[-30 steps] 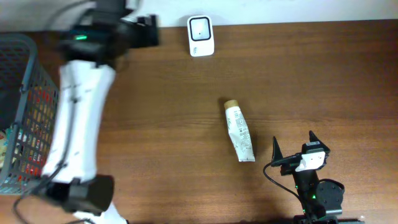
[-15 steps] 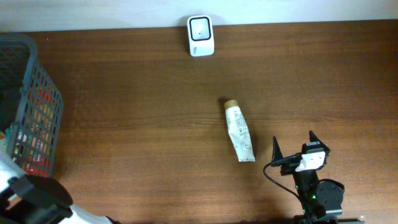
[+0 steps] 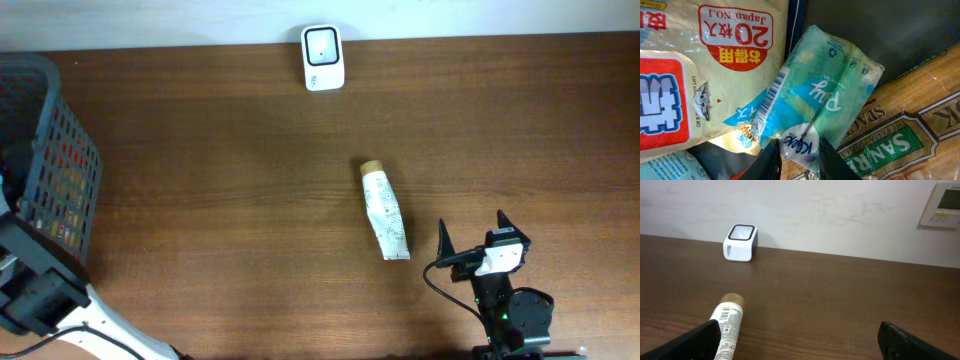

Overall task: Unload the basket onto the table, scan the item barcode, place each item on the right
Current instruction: 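Reach the left gripper into the basket and grasp the green tissue pack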

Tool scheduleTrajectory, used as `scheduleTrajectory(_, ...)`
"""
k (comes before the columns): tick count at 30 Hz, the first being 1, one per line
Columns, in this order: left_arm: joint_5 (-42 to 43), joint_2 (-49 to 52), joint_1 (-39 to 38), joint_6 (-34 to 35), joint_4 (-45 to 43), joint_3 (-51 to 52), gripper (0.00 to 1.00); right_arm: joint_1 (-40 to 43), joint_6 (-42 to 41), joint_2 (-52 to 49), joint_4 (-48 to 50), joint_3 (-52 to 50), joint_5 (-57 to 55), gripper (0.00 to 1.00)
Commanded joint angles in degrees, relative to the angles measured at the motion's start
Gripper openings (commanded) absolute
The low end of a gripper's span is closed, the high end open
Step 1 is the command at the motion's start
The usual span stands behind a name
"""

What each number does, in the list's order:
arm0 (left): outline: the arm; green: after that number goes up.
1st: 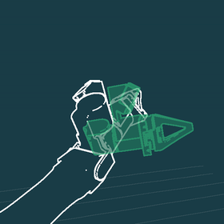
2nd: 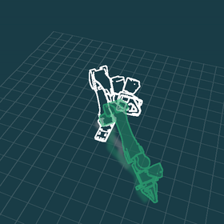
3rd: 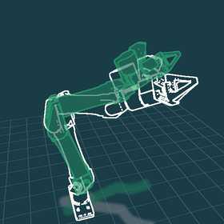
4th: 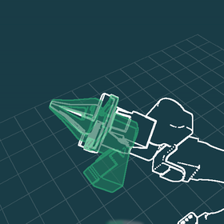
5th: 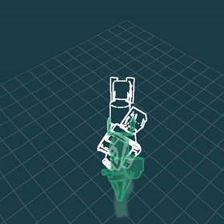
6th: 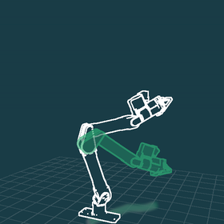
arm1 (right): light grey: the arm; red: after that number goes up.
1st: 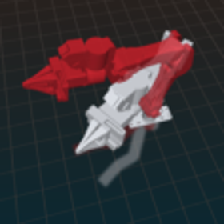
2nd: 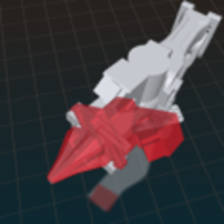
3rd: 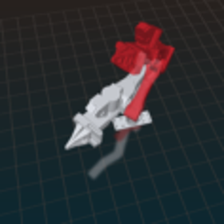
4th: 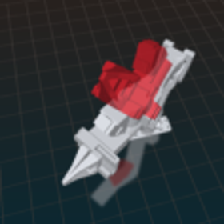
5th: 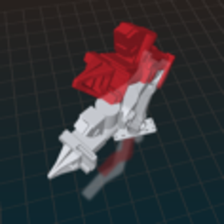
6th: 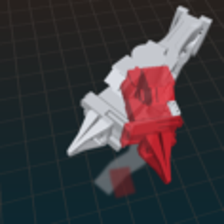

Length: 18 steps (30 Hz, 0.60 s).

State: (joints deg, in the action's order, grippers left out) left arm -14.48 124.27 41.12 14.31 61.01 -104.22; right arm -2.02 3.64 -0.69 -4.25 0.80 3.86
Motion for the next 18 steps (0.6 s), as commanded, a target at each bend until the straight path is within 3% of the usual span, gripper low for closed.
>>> scheduleTrajectory(1, -1.4, 1.7, 0.3, -0.5, 0.1, 0.1, 0.25, 0.1, 0.2, 0.3, 0.0, -0.5, -0.7, 0.99)
scheduleTrajectory(4, -1.4, 2.0, 0.3, -0.5, -0.4, 0.2, 0.38, 0.1, 0.2, 0.3, 0.0, -0.5, -0.7, 0.99)
scheduleTrajectory(7, -1.4, 3.2, 0.3, -0.7, -1.0, 0.2, 0.38, 0.1, 0.2, 0.3, 0.0, -0.5, -0.7, 0.99)
scheduleTrajectory(8, -1.4, 3.9, 0.3, -0.7, -1.0, 0.2, 0.34, 0.1, 0.2, 0.3, 0.0, -0.5, -0.7, 0.99)
scheduleTrajectory(9, -1.4, 4.5, 0.3, -1.0, -0.8, 0.2, 0.05, 0.1, 0.2, 0.3, 0.0, -0.5, -0.7, 0.99)
scheduleTrajectory(10, -2.0, 4.6, 0.3, -1.2, -0.5, 0.2, 0.0, 0.1, 0.2, 0.3, 0.0, -0.5, -0.7, 0.99)
scheduleTrajectory(16, -0.8, -6.1, 0.1, -0.9, 3.9, -13.6, 0.0, 0.1, 0.2, 0.3, 0.0, -0.5, -0.7, 0.99)
scheduleTrajectory(18, -0.9, -8.7, 0.3, -0.9, 3.3, -13.9, 0.0, 0.1, 0.2, 0.3, 0.0, -0.5, -0.7, 0.99)
